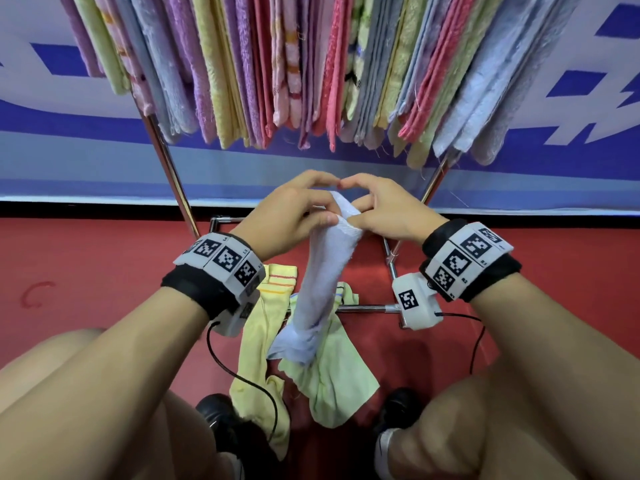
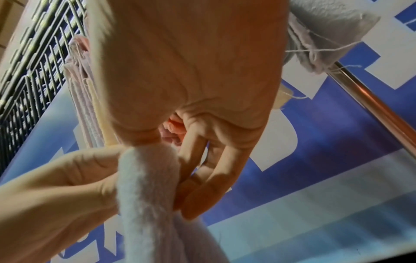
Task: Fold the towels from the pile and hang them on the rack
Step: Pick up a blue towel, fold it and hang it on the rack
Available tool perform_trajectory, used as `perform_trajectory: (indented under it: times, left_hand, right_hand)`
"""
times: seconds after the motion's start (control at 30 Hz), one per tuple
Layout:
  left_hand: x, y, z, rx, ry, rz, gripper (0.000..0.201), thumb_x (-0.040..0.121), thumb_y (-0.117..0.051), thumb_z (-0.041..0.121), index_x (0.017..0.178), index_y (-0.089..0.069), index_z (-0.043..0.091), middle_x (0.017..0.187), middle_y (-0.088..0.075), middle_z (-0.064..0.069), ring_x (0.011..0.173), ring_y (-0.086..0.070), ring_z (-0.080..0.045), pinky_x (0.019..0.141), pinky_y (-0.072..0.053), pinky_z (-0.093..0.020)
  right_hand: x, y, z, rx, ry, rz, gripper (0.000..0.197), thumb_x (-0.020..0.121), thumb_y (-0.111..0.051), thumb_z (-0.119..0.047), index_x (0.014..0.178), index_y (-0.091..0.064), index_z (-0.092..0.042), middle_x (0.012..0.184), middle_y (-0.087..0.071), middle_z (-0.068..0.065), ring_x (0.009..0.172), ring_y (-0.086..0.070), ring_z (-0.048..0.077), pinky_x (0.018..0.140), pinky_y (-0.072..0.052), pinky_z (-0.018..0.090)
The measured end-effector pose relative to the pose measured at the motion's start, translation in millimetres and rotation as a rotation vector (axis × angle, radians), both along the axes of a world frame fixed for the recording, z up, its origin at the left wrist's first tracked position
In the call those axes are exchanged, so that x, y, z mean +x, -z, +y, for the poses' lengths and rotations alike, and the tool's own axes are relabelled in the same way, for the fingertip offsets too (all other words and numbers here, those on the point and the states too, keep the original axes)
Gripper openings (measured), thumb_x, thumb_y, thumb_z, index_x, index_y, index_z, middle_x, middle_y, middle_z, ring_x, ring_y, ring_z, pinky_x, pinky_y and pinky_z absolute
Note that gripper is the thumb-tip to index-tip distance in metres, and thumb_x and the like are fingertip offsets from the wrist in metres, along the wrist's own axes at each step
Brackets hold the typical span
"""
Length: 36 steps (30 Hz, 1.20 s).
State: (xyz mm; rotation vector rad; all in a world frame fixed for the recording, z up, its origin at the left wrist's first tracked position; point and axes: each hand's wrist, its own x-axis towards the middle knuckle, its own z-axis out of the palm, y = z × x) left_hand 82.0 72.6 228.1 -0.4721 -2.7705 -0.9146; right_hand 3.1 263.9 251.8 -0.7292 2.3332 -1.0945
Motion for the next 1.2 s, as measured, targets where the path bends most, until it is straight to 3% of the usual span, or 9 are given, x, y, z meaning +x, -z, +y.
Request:
perform_trajectory:
  times: [0.1,0.23,0.37,0.5,0.6,0.8,0.93,1.1,1.2]
  left_hand:
    - [0,0,-2,0.042,0.043,-0.061,0.01,0.096,-0.066,0.02,0.099,-0.074,0.014,0.137,-0.059,0.0,0.117,-0.059,-0.013,0.097,-0.044,-0.027]
    - [3,-3,-3,0.097,-0.004,-0.06,0.01,0.093,-0.069,0.023,0.098,-0.076,0.018,0.099,-0.07,0.002,0.092,-0.063,-0.013,0.085,-0.048,-0.032]
    - [5,-4,0,0.13,-0.042,-0.04,0.013,0.091,-0.072,0.028,0.1,-0.079,0.021,0.09,-0.067,0.001,0.086,-0.063,-0.016,0.08,-0.047,-0.03]
    - [4,-4,-2,0.171,-0.097,-0.008,0.025,0.09,-0.072,0.031,0.114,-0.074,0.024,0.091,-0.069,0.007,0.086,-0.063,-0.008,0.081,-0.045,-0.02]
    - [2,-8,-3,0.268,-0.189,-0.115,0.036,0.089,-0.075,0.035,0.122,-0.07,0.021,0.091,-0.07,0.008,0.081,-0.061,0.004,0.078,-0.044,-0.014]
    - [2,-7,2,0.464,-0.151,-0.313,0.014,0.085,-0.08,0.019,0.078,-0.068,0.017,0.073,-0.065,0.004,0.066,-0.054,0.001,0.066,-0.044,-0.014]
    - [-4,-14,3,0.645,-0.194,-0.217,0.005,0.089,-0.074,0.016,0.091,-0.073,0.012,0.086,-0.073,-0.023,0.078,-0.062,-0.013,0.077,-0.054,-0.037]
    - [-6,-24,-2,0.776,-0.254,-0.148,0.003,0.092,-0.071,0.011,0.09,-0.072,0.014,0.078,-0.074,0.008,0.074,-0.067,-0.003,0.068,-0.052,-0.02]
    - [-4,-16,-2,0.901,-0.276,-0.269,0.028,0.086,-0.076,0.034,0.102,-0.074,0.011,0.1,-0.077,-0.001,0.095,-0.071,-0.012,0.082,-0.054,-0.027]
  right_hand:
    - [-3,-1,4,-0.004,-0.069,-0.089,0.045,0.09,-0.058,0.011,0.129,-0.054,-0.011,0.065,-0.064,-0.007,0.055,-0.048,0.007,0.058,-0.036,0.019]
    - [-3,-1,4,-0.007,-0.065,-0.105,0.05,0.089,-0.056,0.009,0.133,-0.057,-0.014,0.078,-0.069,-0.003,0.077,-0.058,0.015,0.075,-0.044,0.028]
    - [3,-1,7,-0.002,-0.053,-0.079,0.026,0.093,-0.065,-0.032,0.117,-0.072,-0.025,0.096,-0.07,-0.01,0.093,-0.061,0.007,0.082,-0.051,0.032]
    - [3,4,11,0.017,-0.09,0.138,0.026,0.087,-0.079,-0.041,0.095,-0.078,-0.016,0.076,-0.071,0.003,0.073,-0.062,0.009,0.083,-0.057,0.049]
    - [-4,5,11,-0.027,-0.087,0.286,0.016,0.094,-0.074,-0.032,0.097,-0.079,-0.017,0.075,-0.07,-0.006,0.069,-0.06,0.005,0.076,-0.053,0.04]
    - [-9,5,16,-0.185,-0.011,0.154,0.013,0.096,-0.071,-0.015,0.101,-0.077,-0.004,0.056,-0.061,-0.02,0.054,-0.052,-0.005,0.06,-0.039,0.013]
    - [-1,7,7,-0.566,0.184,-0.079,0.023,0.089,-0.077,-0.019,0.107,-0.073,-0.005,0.094,-0.078,0.002,0.09,-0.072,0.011,0.081,-0.058,0.027]
    - [16,29,-16,-0.53,0.197,-0.281,0.046,0.078,-0.083,-0.027,0.111,-0.072,0.003,0.115,-0.075,0.019,0.113,-0.07,0.03,0.102,-0.055,0.049]
    - [17,21,-22,-0.62,0.306,-0.191,0.047,0.078,-0.078,-0.034,0.107,-0.073,0.003,0.109,-0.076,0.021,0.099,-0.071,0.026,0.091,-0.056,0.05]
